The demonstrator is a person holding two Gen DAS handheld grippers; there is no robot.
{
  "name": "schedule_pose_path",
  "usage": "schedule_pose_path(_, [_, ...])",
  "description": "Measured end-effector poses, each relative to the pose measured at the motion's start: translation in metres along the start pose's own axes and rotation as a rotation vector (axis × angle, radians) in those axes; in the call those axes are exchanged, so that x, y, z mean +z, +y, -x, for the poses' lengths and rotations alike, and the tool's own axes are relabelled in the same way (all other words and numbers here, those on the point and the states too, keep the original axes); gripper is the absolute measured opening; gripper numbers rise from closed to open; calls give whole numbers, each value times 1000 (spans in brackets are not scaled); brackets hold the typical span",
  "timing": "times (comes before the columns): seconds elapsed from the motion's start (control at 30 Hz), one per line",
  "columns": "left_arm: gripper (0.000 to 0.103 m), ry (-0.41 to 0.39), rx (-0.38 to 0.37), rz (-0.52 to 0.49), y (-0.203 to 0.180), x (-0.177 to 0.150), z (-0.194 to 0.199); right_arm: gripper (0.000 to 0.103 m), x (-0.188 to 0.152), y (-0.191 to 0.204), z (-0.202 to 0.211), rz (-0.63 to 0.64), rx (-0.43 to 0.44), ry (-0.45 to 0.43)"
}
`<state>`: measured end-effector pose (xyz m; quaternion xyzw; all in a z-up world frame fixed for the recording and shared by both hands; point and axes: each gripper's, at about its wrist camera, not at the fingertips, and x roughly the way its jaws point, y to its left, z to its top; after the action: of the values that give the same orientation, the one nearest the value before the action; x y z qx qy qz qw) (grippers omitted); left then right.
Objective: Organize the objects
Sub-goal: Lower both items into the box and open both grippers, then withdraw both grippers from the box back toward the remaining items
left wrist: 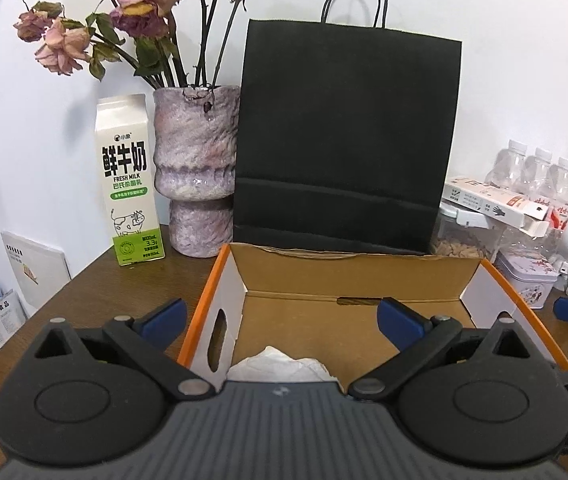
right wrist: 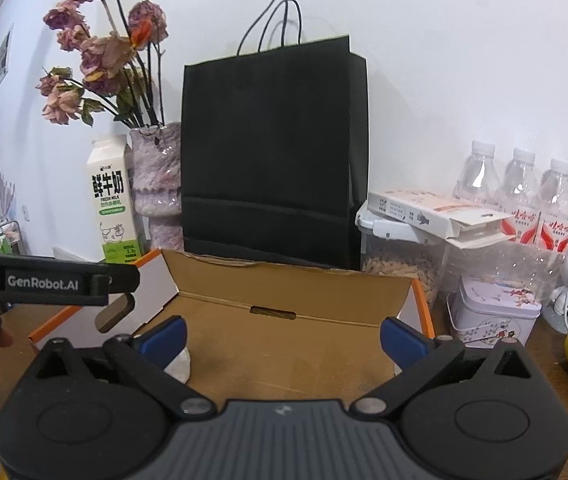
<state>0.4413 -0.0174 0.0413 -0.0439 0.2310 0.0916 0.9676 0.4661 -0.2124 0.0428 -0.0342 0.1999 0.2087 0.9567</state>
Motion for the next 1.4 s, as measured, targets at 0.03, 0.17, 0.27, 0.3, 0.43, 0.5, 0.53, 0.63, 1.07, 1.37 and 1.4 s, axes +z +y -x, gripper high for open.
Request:
schedule_pose_path(0.03, [103, 0, -5, -2, 0, 0, 3, 103, 1, 0, 4, 0, -2, -5])
schedule_pose_path(0.17, [103, -10, -23, -3, 3, -2, 19, 103, 3, 0, 21, -1, -5, -24])
schedule_pose_path(0.27, [103, -16, -38, -5, 4, -2, 31, 103, 4, 1, 38, 3, -15, -41])
schedule_pose_path(0.3, [103, -18, -41, -8, 3, -2, 35, 103, 5, 1, 43, 2, -17, -47])
schedule_pose_path(0.43, [103, -21, -64, -13, 3, -4, 52, 103, 4, 1, 63, -12, -31, -64])
schedule_pose_path(0.5, [103, -28, -78, -16, 3, -5, 62, 103, 2, 2, 72, -18, -36, -63])
schedule_pose_path(0.53, [103, -33, -82, -18, 3, -6, 68, 103, 0, 3, 76, -20, -40, -61])
schedule_pose_path(0.63, [103, -39, -97, -20, 5, -9, 82, 103, -5, 6, 91, -27, -51, -59])
schedule_pose_path(1.07, [103, -41, -131, -19, 31, -34, 148, 103, -32, 37, 158, -33, -71, -50])
schedule_pose_path(1.37, [103, -46, -131, -38, 53, -53, 195, 103, -52, 66, 199, -15, -78, -46])
schedule_pose_path(1.4, [103, -46, -129, -43, 55, -55, 200, 103, -55, 70, 203, -12, -79, -45])
